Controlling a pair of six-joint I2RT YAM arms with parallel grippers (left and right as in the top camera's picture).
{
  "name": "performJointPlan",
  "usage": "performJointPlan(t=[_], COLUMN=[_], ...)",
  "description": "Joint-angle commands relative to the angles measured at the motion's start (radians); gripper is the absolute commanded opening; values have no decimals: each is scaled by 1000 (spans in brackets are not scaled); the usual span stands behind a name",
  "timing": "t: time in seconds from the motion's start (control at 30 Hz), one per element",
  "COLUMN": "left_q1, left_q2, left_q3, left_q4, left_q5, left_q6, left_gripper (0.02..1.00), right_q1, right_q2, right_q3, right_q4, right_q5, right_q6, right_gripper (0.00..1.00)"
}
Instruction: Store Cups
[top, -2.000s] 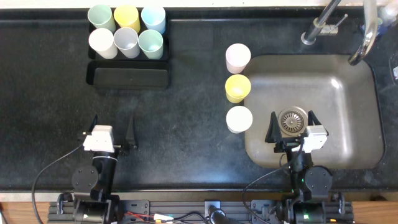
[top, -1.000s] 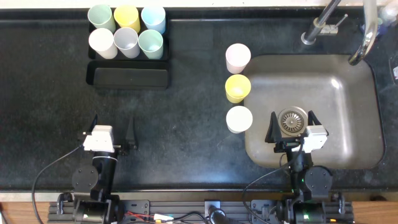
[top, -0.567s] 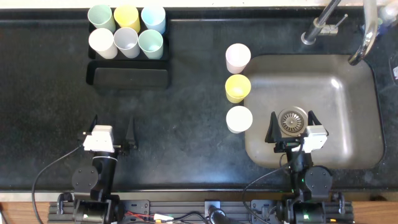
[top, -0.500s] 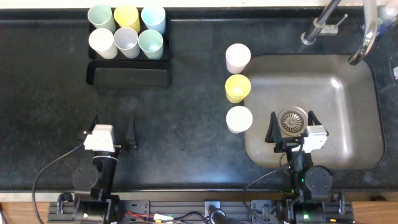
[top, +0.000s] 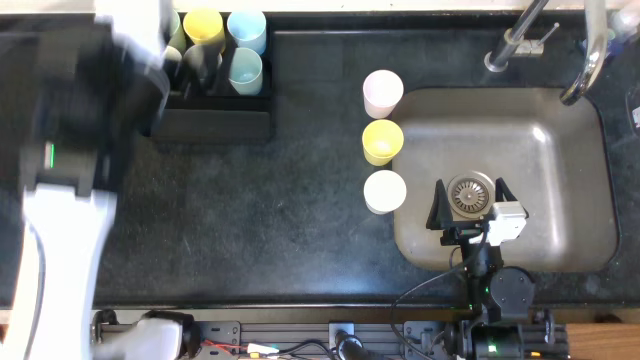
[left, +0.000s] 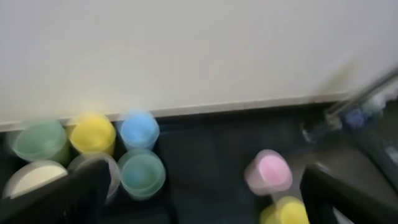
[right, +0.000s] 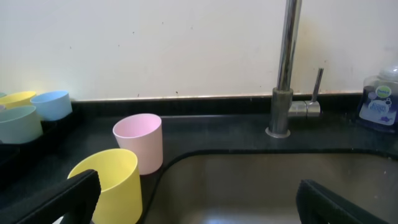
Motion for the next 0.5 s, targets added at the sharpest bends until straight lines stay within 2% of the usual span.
performJointPlan(t=[0.03,0.13,0.27,0.5], left_q1=[-182,-295,-398,-480], left_q2=[453,702,949,1123], left_q3=[557,828,1026,1106], left_q4=[-280,-422,-525,-555], left_q5=[-80,-135,-137,-138], left_q6=[-198,-311,-471,-624], left_gripper=[998,998,998,1000], right_q1=[5,5,5,5], right_q2=[-8,-8,-8,-8], right_q3=[-14,-14,-14,-14], right_q4=[6,6,6,6], right_q5=[-6,-6,-6,-6], right_q6=[3,3,3,3], right_gripper=[998,996,996,998])
